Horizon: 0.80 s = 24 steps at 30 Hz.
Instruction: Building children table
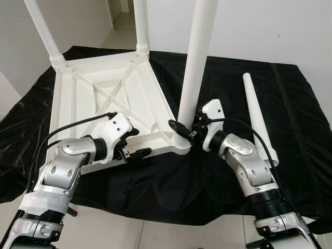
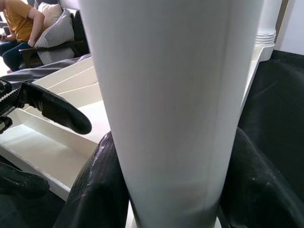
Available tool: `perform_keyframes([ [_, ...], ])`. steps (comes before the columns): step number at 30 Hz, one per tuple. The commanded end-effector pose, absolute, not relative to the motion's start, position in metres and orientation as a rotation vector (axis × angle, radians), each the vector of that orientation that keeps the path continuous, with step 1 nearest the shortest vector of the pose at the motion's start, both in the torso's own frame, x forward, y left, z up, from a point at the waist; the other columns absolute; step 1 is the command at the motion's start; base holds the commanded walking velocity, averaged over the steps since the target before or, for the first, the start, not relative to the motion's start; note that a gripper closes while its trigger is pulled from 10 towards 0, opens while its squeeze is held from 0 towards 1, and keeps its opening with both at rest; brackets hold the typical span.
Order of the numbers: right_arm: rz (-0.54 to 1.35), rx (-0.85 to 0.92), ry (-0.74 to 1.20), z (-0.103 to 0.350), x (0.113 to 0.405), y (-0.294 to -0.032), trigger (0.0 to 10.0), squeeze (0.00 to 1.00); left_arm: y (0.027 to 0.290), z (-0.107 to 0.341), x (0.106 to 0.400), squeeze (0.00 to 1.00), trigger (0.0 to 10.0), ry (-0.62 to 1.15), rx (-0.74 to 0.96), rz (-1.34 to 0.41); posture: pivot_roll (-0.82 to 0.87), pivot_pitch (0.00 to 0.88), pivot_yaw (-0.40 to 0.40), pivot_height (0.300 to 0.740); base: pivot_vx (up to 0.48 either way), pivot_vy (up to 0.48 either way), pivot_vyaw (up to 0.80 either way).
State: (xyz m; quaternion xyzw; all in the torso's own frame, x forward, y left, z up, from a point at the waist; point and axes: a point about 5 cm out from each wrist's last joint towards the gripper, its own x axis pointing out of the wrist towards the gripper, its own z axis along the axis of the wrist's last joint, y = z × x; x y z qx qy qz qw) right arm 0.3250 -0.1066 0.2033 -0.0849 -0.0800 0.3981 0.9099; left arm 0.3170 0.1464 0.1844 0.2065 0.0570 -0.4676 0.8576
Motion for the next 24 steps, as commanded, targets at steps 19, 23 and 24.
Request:
perform_keyframes([
  [19, 0.522, -0.212, 0.113, 0.139, 0.317, -0.101, 0.0, 0.0, 0.152, 0.184, 0.318, 0.0, 10.0, 0.108, 0.439, -0.882, -0.05, 0.115, 0.067, 0.74, 0.0, 0.0, 0.0],
  [23, 0.476, -0.202, 0.125, 0.135, 0.315, -0.103, 0.0, 0.0, 0.153, 0.184, 0.318, 0.0, 10.0, 0.109, 0.44, -0.882, -0.06, 0.115, 0.067, 0.74, 0.0, 0.0, 0.0],
  [24, 0.447, -0.194, 0.137, 0.132, 0.313, -0.104, 0.0, 0.0, 0.153, 0.184, 0.318, 0.0, 10.0, 0.109, 0.44, -0.882, -0.06, 0.114, 0.067, 0.74, 0.0, 0.0, 0.0],
])
